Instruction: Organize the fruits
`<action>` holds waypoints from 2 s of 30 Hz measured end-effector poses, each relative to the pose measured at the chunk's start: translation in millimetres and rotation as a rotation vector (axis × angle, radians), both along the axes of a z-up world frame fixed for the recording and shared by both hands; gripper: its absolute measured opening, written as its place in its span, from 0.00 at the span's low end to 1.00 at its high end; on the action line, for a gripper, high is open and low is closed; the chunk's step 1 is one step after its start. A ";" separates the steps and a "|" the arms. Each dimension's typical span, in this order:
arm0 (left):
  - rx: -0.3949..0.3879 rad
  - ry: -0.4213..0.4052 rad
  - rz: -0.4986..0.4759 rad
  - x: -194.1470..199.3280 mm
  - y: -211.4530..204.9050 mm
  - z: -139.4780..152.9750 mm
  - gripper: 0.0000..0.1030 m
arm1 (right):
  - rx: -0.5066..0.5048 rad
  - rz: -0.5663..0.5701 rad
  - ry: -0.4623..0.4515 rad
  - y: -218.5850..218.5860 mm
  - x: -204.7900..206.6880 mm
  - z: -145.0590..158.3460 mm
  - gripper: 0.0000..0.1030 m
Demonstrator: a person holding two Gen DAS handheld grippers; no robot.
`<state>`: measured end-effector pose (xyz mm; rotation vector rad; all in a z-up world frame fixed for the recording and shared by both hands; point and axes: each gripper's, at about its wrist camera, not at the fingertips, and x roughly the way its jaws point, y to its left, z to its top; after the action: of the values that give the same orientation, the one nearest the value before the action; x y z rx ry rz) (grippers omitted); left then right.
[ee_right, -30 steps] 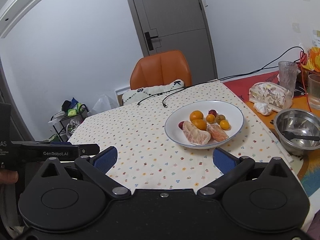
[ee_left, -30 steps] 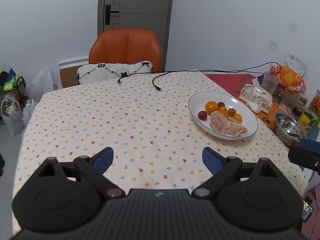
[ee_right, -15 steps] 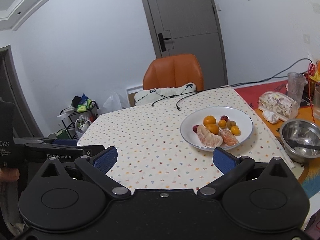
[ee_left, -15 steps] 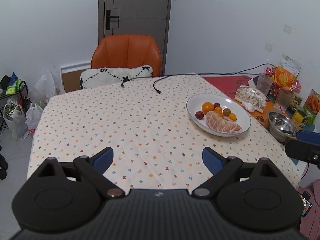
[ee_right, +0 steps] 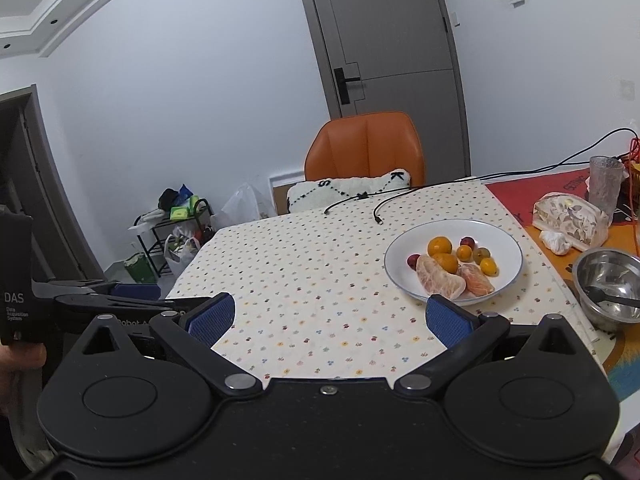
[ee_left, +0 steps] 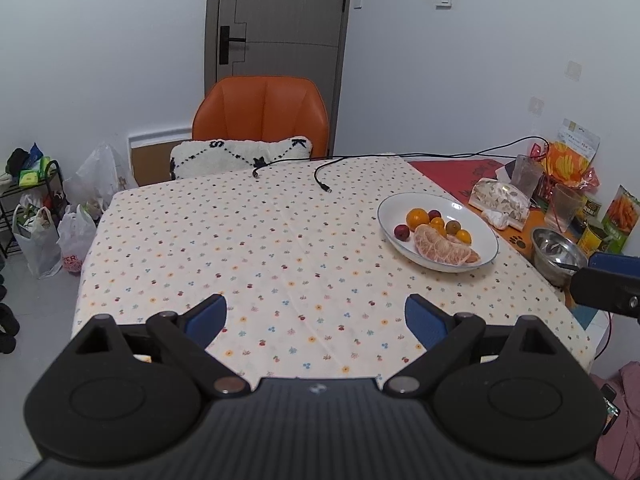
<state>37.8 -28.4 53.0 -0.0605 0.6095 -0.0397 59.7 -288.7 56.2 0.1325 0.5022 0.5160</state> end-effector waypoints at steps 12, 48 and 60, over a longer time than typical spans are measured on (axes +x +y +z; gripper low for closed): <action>0.004 -0.003 0.023 -7.1 8.9 3.2 0.92 | 0.013 -0.010 0.010 -4.2 -2.1 -4.1 1.00; -0.007 0.005 0.014 -8.5 9.0 1.0 0.92 | -0.018 -0.003 0.029 3.5 -4.5 -4.2 1.00; 0.002 0.005 0.000 -6.5 4.5 3.1 0.92 | -0.017 -0.005 0.034 3.1 -5.3 -3.4 1.00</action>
<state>31.3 -23.9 56.1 -0.0588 0.6149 -0.0389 54.3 -285.6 52.8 0.1263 0.5389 0.5050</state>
